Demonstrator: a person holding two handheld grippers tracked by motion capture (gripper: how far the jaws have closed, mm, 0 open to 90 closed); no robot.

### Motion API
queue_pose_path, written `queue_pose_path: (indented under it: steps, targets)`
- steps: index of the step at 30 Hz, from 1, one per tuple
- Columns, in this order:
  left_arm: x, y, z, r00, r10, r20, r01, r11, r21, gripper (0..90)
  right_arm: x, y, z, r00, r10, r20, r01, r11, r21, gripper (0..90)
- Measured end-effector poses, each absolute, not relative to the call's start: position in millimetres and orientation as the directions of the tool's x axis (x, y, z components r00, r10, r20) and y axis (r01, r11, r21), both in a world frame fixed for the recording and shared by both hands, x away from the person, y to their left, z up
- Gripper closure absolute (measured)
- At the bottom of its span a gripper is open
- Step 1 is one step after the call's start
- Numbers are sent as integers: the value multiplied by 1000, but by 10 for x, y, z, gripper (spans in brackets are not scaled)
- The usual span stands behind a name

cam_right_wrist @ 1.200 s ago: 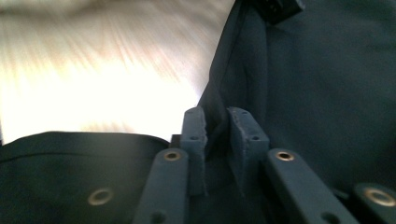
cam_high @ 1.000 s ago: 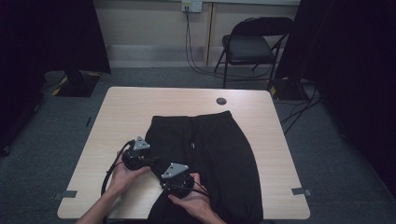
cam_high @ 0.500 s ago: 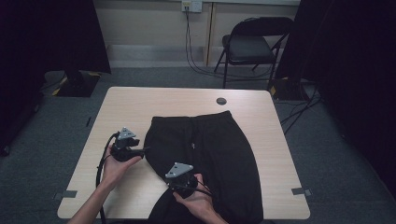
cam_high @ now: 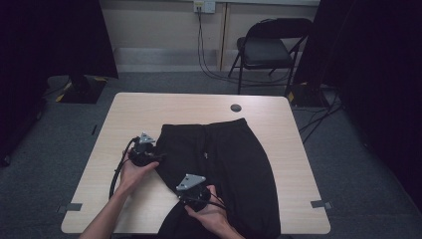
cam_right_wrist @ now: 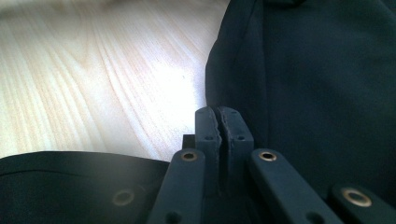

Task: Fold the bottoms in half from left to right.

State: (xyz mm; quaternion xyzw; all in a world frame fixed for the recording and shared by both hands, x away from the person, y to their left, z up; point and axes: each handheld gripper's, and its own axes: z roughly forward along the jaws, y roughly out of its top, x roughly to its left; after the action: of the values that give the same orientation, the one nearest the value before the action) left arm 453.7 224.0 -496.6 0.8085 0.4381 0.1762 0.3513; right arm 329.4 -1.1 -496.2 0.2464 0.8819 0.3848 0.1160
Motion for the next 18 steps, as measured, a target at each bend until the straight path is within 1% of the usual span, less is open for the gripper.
queue_pose_path:
  steps: [4,5,7,8,10,13,15,17,18]
  targets:
    - [4549,2211,-4980,543,840,-21,580,-357,733,414,3292,-15,-4966,-851,524,-10,348,579,737,869]
    - [4550,2210,-4981,553,833,-27,571,-355,740,458,3297,-16,-4967,-852,523,-11,345,578,739,870]
    - [4551,2195,-4980,553,831,-60,580,-332,744,696,3308,-18,-4968,-851,525,-1,353,573,739,874]
    - [4552,2177,-4985,555,829,-73,581,-323,747,775,3314,-19,-4965,-849,528,8,361,570,738,877]
    - [4550,2153,-4984,562,823,-82,581,-322,748,859,3320,-20,-4960,-848,529,14,366,567,738,882]
    - [4567,2197,-4959,535,831,-150,605,-254,754,885,3316,-30,-4921,-846,532,27,371,552,746,884]
    - [4568,2227,-4908,520,834,-186,600,-201,774,886,3311,-37,-4870,-847,532,29,366,543,756,885]
    - [4588,2223,-4809,537,828,-163,589,-230,775,887,3310,-40,-4769,-849,527,35,356,522,776,885]
    - [4599,2221,-4746,538,826,-166,575,-216,789,887,3312,-37,-4715,-849,527,39,353,509,785,886]
